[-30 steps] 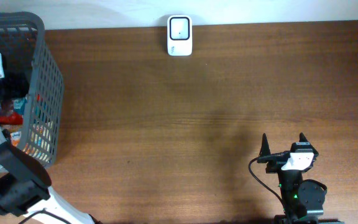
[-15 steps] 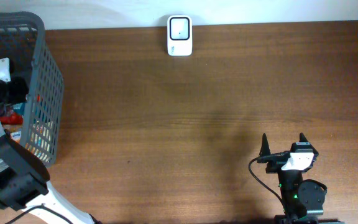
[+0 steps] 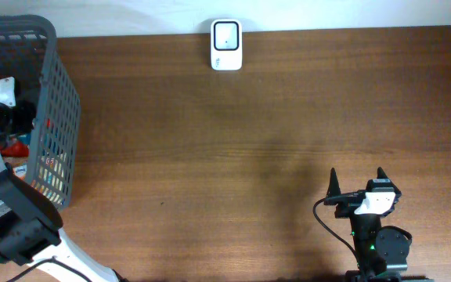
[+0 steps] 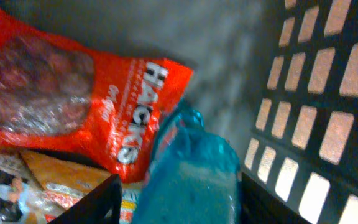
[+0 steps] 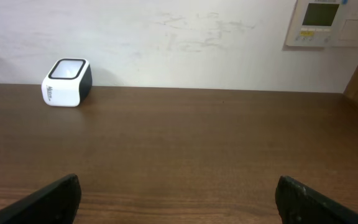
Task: Scan the item barcode
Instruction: 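Grasp the blue Listerine bottle with the left gripper and lift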
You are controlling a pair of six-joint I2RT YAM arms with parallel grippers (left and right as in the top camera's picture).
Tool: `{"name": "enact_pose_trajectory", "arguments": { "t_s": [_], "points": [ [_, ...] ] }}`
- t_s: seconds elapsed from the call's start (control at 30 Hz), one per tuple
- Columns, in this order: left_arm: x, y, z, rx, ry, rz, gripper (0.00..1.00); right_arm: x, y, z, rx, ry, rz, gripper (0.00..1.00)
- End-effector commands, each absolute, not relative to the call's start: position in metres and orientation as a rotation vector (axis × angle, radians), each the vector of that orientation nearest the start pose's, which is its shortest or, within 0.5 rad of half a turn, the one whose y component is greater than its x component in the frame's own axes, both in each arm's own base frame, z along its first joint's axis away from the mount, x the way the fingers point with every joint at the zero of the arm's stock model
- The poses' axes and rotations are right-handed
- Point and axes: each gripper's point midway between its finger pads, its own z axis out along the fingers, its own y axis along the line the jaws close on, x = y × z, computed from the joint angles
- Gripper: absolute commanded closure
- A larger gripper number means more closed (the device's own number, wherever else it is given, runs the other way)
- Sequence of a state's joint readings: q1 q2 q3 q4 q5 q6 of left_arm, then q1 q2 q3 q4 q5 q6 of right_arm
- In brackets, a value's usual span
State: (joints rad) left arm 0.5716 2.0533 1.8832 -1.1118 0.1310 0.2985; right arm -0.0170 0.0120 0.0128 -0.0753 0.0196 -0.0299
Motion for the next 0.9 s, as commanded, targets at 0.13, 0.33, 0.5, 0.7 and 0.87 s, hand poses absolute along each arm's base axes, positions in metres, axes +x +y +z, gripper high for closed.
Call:
{"name": "enact_pose_trajectory", "arguments": {
  "t_s": [0.13,0.33,0.5,0.7,0.87],
  "points": [
    [0.400,0.229,0.143,-0.340,2.792,0.004,0.43,0.246,-0.011,0.155,0.020,1.651,-0.068,0.01],
    [0.407,0.234,0.147,-0.333,2.759,0.025,0.59,0.246,-0.011,0.155,0.020,1.651,-0.068,0.01],
    [0.415,0.228,0.163,-0.307,2.697,-0.016,0.71,0.246,-0.011,0.155,0.020,1.652,-0.068,0.01],
    [0.432,0.220,0.223,-0.276,2.530,-0.052,0.81,0.246,-0.011,0.155,0.020,1.651,-0.068,0.01],
    [0.438,0.218,0.284,-0.221,2.389,-0.006,0.86,0.246,-0.011,0.155,0.020,1.651,-0.068,0.02]
  ]
}}
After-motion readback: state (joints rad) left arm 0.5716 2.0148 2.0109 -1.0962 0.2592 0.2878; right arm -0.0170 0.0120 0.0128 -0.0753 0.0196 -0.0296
